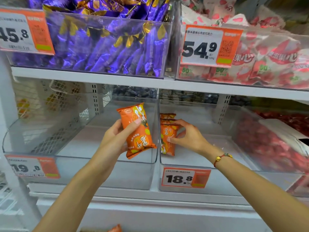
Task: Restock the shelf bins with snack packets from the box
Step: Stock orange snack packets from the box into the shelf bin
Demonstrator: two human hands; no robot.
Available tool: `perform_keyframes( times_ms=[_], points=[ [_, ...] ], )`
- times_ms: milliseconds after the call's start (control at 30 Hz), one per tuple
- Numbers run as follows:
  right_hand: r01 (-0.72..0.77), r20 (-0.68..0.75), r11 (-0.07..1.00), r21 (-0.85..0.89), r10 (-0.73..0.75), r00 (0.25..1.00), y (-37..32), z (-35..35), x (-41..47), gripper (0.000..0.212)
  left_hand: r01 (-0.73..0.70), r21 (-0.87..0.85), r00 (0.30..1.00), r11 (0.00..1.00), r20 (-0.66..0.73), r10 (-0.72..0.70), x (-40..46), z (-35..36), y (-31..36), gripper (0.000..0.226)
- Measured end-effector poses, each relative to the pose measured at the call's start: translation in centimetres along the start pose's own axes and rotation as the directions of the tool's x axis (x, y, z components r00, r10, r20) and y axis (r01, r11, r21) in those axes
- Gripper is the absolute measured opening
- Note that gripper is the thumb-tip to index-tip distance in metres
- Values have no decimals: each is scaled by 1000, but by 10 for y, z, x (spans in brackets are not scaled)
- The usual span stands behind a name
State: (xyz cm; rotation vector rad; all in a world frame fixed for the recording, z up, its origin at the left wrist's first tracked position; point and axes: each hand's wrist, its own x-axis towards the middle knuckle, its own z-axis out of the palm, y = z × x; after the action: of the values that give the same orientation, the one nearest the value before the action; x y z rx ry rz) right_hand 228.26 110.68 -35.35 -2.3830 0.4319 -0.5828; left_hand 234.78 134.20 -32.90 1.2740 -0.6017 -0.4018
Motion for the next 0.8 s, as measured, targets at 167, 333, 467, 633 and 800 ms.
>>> perform_keyframes(
  times_ms=[167, 333, 467, 633, 800],
  points=[
    [-19, 20, 998, 68, 17, 1000, 5, 1, 1, 62, -4, 7, 1000, 1000, -6, 4, 1, 0, -1, 18],
    [-55, 56, 998, -11, 56, 997, 0, -12, -2, 74, 15, 17, 1000, 1000, 1, -15, -2, 2, 3, 19],
    [-73, -137, 982, -171, 50, 989, -26, -32, -24, 62, 33, 55, 999, 998, -10, -32, -6, 4, 10, 25],
    [70, -8, 939, 338, -71, 997, -82, -53, -72, 26, -85, 111, 996, 990, 18, 84, -23, 14, 27, 33],
    [89, 256, 942, 324, -178, 950, -112, -49, -86, 36, -312, 34, 948, 949, -60, 314, -42, 33, 45, 40]
  ],
)
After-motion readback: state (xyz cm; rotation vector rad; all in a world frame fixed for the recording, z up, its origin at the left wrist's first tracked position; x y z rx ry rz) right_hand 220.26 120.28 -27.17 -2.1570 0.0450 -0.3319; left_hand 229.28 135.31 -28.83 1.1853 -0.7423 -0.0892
